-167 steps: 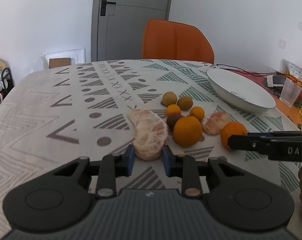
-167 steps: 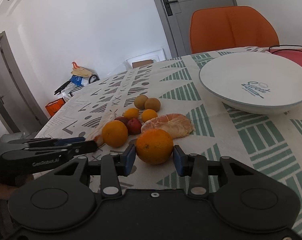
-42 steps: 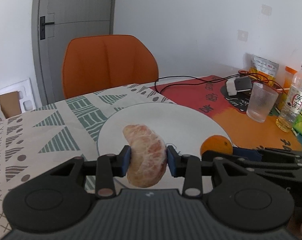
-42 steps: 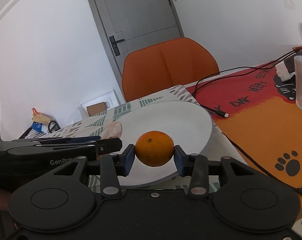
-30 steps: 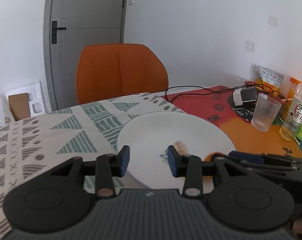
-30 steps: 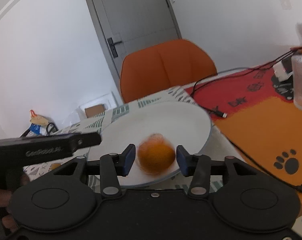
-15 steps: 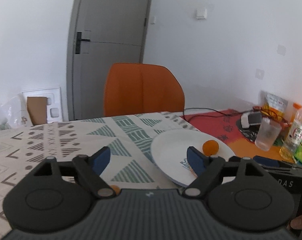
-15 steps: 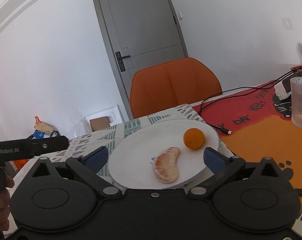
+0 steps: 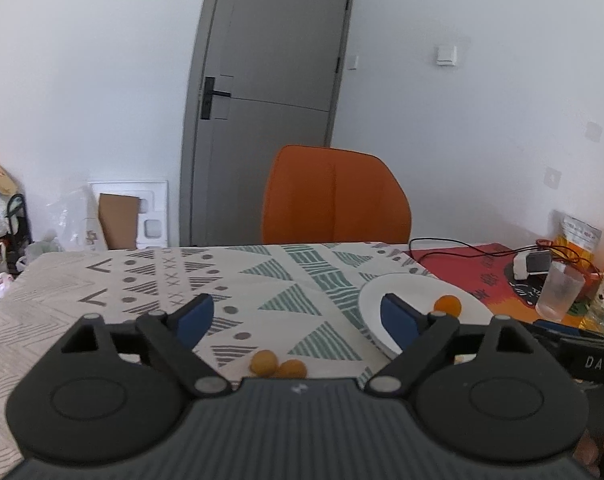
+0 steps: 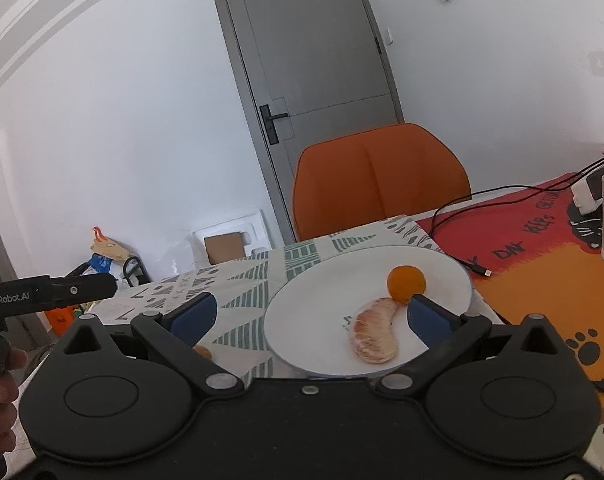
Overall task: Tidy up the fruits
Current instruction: 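Move both open grippers back to the fruit pile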
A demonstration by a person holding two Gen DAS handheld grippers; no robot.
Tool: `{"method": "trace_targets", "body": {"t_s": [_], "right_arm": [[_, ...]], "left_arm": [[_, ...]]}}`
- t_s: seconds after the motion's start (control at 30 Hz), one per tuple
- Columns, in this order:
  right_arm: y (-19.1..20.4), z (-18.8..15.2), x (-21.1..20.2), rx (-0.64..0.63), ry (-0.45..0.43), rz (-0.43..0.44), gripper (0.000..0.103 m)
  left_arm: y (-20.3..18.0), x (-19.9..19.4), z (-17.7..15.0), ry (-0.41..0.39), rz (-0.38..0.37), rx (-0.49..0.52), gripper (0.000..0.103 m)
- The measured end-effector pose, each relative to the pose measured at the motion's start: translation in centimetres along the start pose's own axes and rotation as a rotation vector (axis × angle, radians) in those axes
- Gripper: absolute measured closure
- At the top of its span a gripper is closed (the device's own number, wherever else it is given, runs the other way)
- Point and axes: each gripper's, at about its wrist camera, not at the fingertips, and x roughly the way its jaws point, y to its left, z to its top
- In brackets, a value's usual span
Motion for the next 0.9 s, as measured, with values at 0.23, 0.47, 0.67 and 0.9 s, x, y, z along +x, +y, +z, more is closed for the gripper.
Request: {"method": "trace_targets", "body": {"t_s": [0.23,0.47,0.67,0.9], "right_arm": [[1.3,-0.1,-0.5,0.001,0.016,0.028,0.0],[3.2,-0.3,-1.0,-0.028,0.055,0.073,0.0],[4.3,-0.9,-1.5,-0.066,0.082,0.086,0.0],[4.6,-1.5,-1.1,-0.06,0.139,0.096,0.0]], "left_arm": [[1.2,-1.8,-0.3,0.004,0.025,-0.012,0.002],[2.0,-3.3,-1.0,0.018,0.052,-0.003,0.0],[2.9,-4.4,-1.4,0.05,0.084,-0.023,0.0],[4.0,-5.2,-2.1,0.056,0.093,-0.041,0.0]]}}
